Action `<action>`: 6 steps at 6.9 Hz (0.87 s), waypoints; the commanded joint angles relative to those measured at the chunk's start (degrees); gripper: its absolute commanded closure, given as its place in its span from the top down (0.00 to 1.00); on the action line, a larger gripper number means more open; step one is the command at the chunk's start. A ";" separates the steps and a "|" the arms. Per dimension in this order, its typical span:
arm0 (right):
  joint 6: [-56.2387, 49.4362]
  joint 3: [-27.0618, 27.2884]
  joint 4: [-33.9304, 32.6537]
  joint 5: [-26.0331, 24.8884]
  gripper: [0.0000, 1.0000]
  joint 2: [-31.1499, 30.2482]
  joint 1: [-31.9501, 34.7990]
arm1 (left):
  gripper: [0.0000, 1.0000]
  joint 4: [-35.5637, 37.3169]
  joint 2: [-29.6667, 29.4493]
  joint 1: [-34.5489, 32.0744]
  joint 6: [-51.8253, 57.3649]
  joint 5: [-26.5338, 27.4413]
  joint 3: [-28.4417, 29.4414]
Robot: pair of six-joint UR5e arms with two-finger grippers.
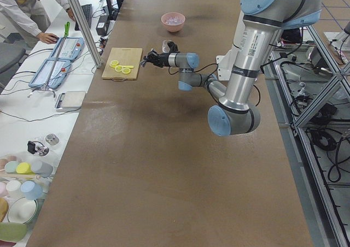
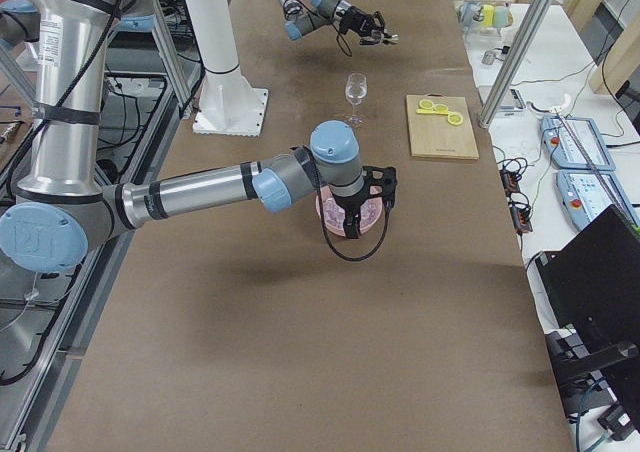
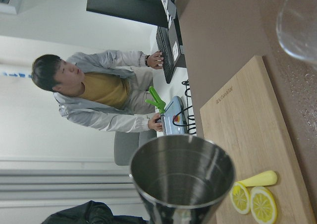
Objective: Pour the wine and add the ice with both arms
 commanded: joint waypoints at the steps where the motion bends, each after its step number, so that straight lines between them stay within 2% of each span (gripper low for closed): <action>1: -0.24 -0.27 -0.09 0.07 0.99 0.33 -0.05 | 0.00 -3.04 7.23 -0.71 -24.59 1.23 0.57; 2: -0.33 -0.18 -0.09 0.07 0.99 0.59 -0.05 | 0.00 -2.52 7.87 -2.45 -33.75 1.14 3.88; 4: -0.41 -0.10 -0.18 -0.02 0.99 0.68 -0.66 | 0.00 -1.30 7.79 -6.58 -58.23 -7.77 8.01; 6: -0.33 -0.18 -0.27 -0.19 0.99 1.30 -1.97 | 0.00 -0.41 8.31 -10.70 -63.10 -10.89 14.68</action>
